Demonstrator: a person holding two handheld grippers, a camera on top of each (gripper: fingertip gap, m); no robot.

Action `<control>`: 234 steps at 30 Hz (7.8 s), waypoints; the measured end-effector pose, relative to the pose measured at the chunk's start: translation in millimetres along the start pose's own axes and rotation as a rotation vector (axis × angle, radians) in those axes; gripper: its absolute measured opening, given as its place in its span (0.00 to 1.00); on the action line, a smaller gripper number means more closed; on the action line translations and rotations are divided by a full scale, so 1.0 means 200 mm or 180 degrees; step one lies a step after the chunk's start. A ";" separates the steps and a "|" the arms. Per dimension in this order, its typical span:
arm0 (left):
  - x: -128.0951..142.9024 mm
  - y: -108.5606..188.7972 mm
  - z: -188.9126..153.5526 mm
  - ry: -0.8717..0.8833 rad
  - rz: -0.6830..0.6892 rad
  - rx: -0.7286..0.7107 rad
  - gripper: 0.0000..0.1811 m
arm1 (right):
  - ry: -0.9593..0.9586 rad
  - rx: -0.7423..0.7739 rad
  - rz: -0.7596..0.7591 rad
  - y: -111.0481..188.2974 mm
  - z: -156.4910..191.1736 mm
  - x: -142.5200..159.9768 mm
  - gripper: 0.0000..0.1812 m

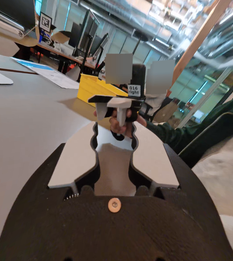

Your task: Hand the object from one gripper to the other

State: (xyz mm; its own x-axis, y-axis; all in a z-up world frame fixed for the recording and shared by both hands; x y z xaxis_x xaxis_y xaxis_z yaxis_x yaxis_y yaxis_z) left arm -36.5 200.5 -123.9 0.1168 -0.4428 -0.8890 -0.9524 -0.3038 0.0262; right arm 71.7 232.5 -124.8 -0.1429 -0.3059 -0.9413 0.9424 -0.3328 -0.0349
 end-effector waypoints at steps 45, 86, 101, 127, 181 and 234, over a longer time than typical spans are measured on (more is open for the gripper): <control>-0.07 0.05 0.11 0.0070 -0.0245 -0.0149 0.16 | -0.0084 -0.0370 0.0403 -0.10 0.21 0.20 0.26; -0.52 1.15 0.38 -0.0252 -0.0937 -0.2311 0.15 | 0.0426 -0.0802 0.0789 -0.44 0.30 0.25 0.24; -0.22 1.78 1.00 0.1049 0.2167 -0.4607 0.15 | 0.0613 -0.0101 0.0799 -0.13 0.24 0.23 0.22; -0.17 1.78 1.09 0.0988 0.3016 -0.5080 0.15 | 0.0734 -0.0126 0.1001 -0.17 0.25 0.27 0.22; -0.19 1.82 1.11 0.0918 0.2818 -0.4952 0.12 | 0.0825 -0.0117 0.1136 -0.18 0.25 0.30 0.21; -0.52 1.58 0.87 -0.0995 0.3258 -0.5702 0.07 | 0.0914 -0.0120 0.1203 -0.19 0.26 0.31 0.21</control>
State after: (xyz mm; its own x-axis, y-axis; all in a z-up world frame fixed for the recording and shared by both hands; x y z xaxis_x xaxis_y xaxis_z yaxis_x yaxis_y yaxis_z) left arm -398.4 298.2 -103.4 -0.3780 -0.8773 -0.2956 0.6518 -0.4790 0.5880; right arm 10.1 179.4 -164.0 0.2966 -0.1386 -0.9449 0.9232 -0.2115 0.3208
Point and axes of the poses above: each gripper's, where its closed fingertips meet, y back along the fingers, x out of its underside, z = x × y across the jaws, the point moved 3 cm from there along y, back along the fingers, and after that the axes turned 14 degrees about -x, right-handed, at the moved point
